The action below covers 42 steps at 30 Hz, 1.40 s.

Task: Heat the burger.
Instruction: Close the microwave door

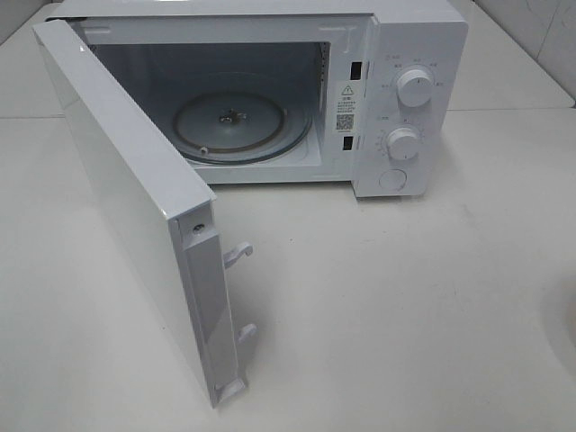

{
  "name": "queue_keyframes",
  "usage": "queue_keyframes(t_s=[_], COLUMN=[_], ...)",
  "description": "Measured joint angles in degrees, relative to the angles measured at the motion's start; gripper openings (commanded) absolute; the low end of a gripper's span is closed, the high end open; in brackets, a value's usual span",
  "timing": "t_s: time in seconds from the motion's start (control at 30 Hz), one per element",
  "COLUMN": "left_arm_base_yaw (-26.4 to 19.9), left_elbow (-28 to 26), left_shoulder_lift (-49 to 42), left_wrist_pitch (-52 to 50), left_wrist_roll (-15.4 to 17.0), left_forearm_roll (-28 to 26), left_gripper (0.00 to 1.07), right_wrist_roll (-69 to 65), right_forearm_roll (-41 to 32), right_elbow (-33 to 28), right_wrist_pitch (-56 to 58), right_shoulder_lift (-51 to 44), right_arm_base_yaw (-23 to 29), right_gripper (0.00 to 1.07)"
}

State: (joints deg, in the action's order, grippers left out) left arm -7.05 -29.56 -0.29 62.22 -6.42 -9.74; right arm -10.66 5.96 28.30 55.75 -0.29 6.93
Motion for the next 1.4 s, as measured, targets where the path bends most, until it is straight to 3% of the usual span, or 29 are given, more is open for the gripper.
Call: queue_keyframes(t_s=[1.4], left_arm_base_yaw=[0.0], left_elbow=[0.0], left_shoulder_lift=[0.0], left_wrist_pitch=[-0.1], left_wrist_roll=[0.0], left_forearm_roll=[-1.0], left_gripper=[0.98], right_wrist_roll=[0.1], right_forearm_roll=[-0.1], right_elbow=[0.0], right_wrist_pitch=[-0.1], right_shoulder_lift=[0.0], right_arm_base_yaw=[0.0], right_gripper=[0.76])
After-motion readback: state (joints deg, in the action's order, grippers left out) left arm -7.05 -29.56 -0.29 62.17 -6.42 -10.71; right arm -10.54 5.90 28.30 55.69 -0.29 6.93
